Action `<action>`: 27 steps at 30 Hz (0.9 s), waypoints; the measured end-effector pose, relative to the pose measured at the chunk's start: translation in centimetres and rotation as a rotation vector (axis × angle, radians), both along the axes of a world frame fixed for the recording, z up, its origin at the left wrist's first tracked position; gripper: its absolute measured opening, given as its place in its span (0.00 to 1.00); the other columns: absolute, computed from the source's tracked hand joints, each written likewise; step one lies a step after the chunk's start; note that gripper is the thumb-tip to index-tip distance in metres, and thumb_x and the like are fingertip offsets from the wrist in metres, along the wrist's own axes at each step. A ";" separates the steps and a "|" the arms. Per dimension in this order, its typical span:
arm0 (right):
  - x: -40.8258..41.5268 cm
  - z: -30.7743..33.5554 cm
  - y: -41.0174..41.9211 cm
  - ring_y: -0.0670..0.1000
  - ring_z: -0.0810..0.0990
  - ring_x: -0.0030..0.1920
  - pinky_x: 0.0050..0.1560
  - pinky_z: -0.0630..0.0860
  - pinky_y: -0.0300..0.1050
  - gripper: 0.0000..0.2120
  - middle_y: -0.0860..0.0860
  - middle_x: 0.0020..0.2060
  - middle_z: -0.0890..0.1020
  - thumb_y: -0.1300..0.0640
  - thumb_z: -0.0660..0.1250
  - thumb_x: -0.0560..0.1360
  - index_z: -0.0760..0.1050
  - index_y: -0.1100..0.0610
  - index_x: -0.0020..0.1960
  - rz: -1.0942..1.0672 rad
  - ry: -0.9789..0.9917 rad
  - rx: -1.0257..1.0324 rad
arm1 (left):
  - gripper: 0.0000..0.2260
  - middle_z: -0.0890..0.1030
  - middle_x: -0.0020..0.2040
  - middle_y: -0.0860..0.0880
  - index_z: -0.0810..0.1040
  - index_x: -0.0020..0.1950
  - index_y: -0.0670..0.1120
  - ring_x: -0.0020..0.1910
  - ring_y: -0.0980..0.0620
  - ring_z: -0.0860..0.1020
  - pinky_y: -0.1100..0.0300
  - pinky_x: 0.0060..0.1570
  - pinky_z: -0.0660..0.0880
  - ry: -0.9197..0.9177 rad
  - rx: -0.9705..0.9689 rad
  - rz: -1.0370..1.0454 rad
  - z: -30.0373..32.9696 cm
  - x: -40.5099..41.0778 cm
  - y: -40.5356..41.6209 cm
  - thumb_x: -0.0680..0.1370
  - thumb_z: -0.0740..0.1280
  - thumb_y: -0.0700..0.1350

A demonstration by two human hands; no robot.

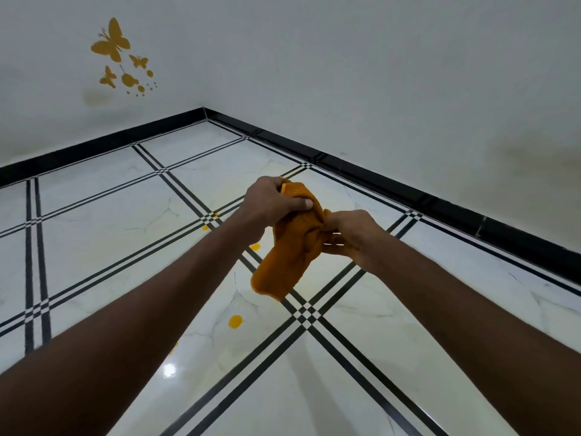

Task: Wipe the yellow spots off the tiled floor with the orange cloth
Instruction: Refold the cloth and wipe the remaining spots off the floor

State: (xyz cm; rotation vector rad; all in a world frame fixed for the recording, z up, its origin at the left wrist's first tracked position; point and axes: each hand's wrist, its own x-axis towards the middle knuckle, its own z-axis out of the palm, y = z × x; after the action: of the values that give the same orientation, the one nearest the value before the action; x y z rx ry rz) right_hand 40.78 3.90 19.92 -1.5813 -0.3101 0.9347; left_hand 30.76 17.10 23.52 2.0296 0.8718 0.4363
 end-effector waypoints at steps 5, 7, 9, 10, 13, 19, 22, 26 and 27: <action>1.7 -1.0 0.2 0.59 0.83 0.49 0.47 0.85 0.58 0.11 0.60 0.46 0.81 0.62 0.60 0.79 0.75 0.62 0.59 -0.258 0.002 -0.137 | 0.35 0.77 0.65 0.41 0.72 0.72 0.43 0.58 0.43 0.78 0.52 0.50 0.82 0.029 -0.055 0.073 -0.7 -0.1 0.5 0.69 0.79 0.50; 2.3 -1.1 0.0 0.59 0.84 0.48 0.49 0.85 0.59 0.11 0.60 0.46 0.82 0.63 0.58 0.79 0.75 0.63 0.58 -0.283 0.007 -0.155 | 0.35 0.76 0.66 0.42 0.71 0.72 0.45 0.58 0.44 0.78 0.56 0.44 0.81 -0.040 -0.147 0.108 -1.0 -0.4 0.4 0.69 0.80 0.48; 2.6 -1.0 -0.4 0.59 0.86 0.47 0.48 0.86 0.57 0.10 0.61 0.49 0.84 0.62 0.62 0.80 0.75 0.62 0.60 -0.251 -0.015 -0.143 | 0.27 0.78 0.64 0.43 0.76 0.69 0.48 0.57 0.45 0.79 0.57 0.43 0.81 -0.116 -0.270 0.072 -0.8 -0.8 0.7 0.71 0.78 0.45; 2.7 -0.9 -0.7 0.59 0.86 0.48 0.49 0.86 0.56 0.11 0.61 0.50 0.84 0.61 0.66 0.80 0.75 0.62 0.61 -0.212 -0.034 -0.125 | 0.22 0.79 0.63 0.43 0.79 0.66 0.48 0.57 0.45 0.80 0.55 0.47 0.82 -0.128 -0.324 0.026 -0.6 -1.1 0.8 0.72 0.77 0.44; 3.2 0.1 -1.9 0.59 0.83 0.56 0.58 0.83 0.56 0.18 0.59 0.57 0.82 0.60 0.74 0.77 0.76 0.57 0.65 0.007 -0.167 -0.024 | 0.18 0.79 0.61 0.45 0.81 0.63 0.49 0.59 0.45 0.79 0.49 0.55 0.80 -0.055 -0.357 -0.124 0.1 -2.2 1.2 0.74 0.75 0.39; 3.4 0.8 -2.7 0.54 0.83 0.51 0.48 0.81 0.45 0.13 0.55 0.48 0.83 0.64 0.76 0.73 0.80 0.56 0.57 0.212 -0.612 -0.039 | 0.19 0.77 0.62 0.46 0.82 0.62 0.46 0.60 0.44 0.76 0.52 0.52 0.79 0.067 -0.225 -0.135 0.4 -3.1 1.5 0.71 0.76 0.37; 2.9 0.6 -2.4 0.54 0.84 0.49 0.44 0.78 0.42 0.07 0.54 0.46 0.84 0.63 0.75 0.75 0.82 0.57 0.52 0.222 -0.784 -0.101 | 0.18 0.79 0.62 0.45 0.83 0.60 0.44 0.59 0.45 0.77 0.51 0.55 0.78 0.079 -0.092 -0.092 0.1 -3.3 1.7 0.71 0.78 0.41; 3.0 0.7 -2.4 0.52 0.84 0.47 0.47 0.80 0.43 0.02 0.52 0.42 0.85 0.60 0.73 0.77 0.82 0.55 0.48 0.206 -0.890 -0.125 | 0.11 0.85 0.54 0.47 0.86 0.53 0.44 0.54 0.51 0.81 0.57 0.51 0.78 0.083 0.048 -0.147 0.3 -4.1 1.8 0.72 0.77 0.43; 3.0 0.7 -2.4 0.52 0.85 0.47 0.49 0.81 0.46 0.01 0.52 0.42 0.85 0.59 0.73 0.77 0.83 0.56 0.48 0.207 -0.885 -0.116 | 0.11 0.85 0.53 0.48 0.85 0.54 0.45 0.53 0.52 0.81 0.57 0.51 0.79 0.082 0.035 -0.161 0.2 -4.3 1.7 0.72 0.76 0.43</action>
State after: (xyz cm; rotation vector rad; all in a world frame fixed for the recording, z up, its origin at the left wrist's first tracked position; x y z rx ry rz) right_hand 43.79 1.46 20.57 -2.0320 -1.0635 0.3469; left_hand 26.42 18.84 23.75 2.1436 0.7465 0.2828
